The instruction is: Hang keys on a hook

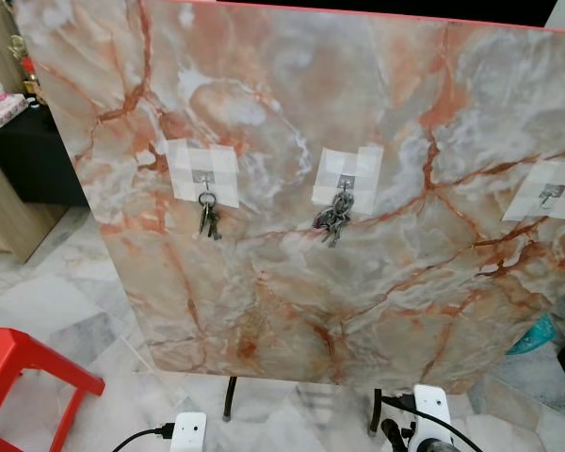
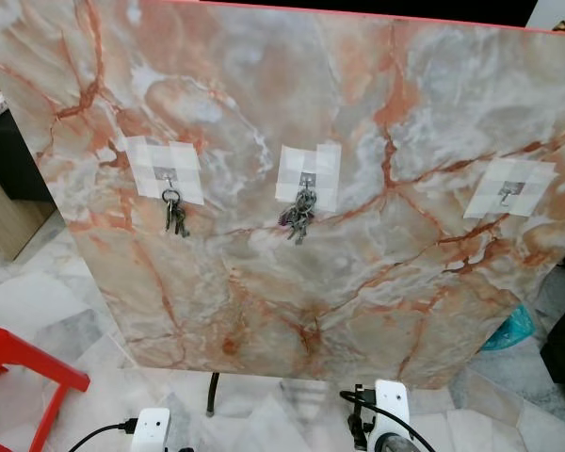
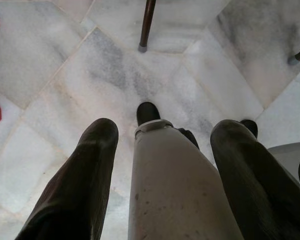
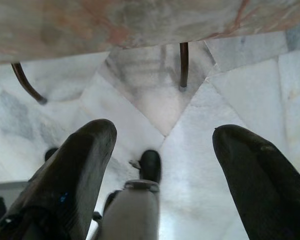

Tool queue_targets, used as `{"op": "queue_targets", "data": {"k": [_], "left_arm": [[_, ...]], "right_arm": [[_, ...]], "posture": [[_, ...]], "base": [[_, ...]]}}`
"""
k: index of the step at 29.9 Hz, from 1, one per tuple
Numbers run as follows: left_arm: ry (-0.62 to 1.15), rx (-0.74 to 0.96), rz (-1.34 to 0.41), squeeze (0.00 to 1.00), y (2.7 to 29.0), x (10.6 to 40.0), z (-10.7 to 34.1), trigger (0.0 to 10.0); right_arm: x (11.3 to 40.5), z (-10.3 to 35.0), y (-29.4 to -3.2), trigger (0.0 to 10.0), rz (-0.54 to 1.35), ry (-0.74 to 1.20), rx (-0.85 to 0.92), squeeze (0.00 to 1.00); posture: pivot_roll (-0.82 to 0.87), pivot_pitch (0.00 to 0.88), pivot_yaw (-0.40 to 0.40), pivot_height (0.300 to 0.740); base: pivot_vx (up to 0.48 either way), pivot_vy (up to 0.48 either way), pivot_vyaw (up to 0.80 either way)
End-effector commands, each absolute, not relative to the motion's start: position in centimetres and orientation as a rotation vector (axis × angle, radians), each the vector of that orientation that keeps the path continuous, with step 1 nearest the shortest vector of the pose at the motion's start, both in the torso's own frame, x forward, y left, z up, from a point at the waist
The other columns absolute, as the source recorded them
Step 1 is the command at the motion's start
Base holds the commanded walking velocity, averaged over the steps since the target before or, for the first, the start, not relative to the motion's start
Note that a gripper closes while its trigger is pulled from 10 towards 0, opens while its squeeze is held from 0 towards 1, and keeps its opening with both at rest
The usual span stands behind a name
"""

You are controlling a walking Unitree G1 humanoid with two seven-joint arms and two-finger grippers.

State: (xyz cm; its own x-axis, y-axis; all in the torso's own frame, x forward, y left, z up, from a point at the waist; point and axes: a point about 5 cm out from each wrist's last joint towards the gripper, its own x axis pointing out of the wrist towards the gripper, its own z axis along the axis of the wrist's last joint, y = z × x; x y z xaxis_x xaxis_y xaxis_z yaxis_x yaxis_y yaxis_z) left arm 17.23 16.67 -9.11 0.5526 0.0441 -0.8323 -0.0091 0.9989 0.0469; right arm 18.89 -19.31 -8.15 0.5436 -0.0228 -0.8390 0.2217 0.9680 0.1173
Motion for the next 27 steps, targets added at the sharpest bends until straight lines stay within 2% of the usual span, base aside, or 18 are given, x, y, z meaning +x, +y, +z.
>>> {"op": "queue_targets", "data": {"k": [1, 7, 11, 21, 27], "left_arm": [[1.028, 0.066, 0.014, 0.0, 16.7, 16.3, -9.5, 10.0], [1.029, 0.065, 0.012, 0.0, 16.6, 16.3, -9.6, 10.0], [1.031, 0.063, 0.014, 0.0, 16.6, 16.2, -9.6, 10.0], [1.038, 0.059, 0.02, 0.0, 16.8, 16.1, -9.7, 10.0], [1.037, 0.058, 0.02, 0.0, 16.9, 16.1, -9.6, 10.0]], "right_arm": [[18.6, -8.3, -19.4, 10.0, -0.164, 0.985, 0.241, 0.0], [17.9, -8.6, -19.8, 10.0, -0.176, 1.002, 0.22, 0.0], [17.7, -8.7, -19.3, 10.0, -0.058, 1.034, 0.089, 0.0], [17.4, -8.9, -19.0, 10.0, -0.055, 1.036, 0.101, 0.0], [17.1, -8.9, -19.7, 10.0, -0.083, 1.039, 0.146, 0.0]], "posture": [[0.0, 0.0, -0.053, 0.74], [0.01, 0.0, -0.056, 0.74], [0.02, 0.0, -0.063, 0.74], [0.02, 0.0, -0.055, 0.74], [0.02, 0.0, -0.048, 0.74]], "base": [[0.0, 0.0, 0.0], [0.0, 0.0, 0.0], [0.0, 0.0, 0.0], [0.0, 0.0, 0.78], [0.0, 0.257, 0.0]]}}
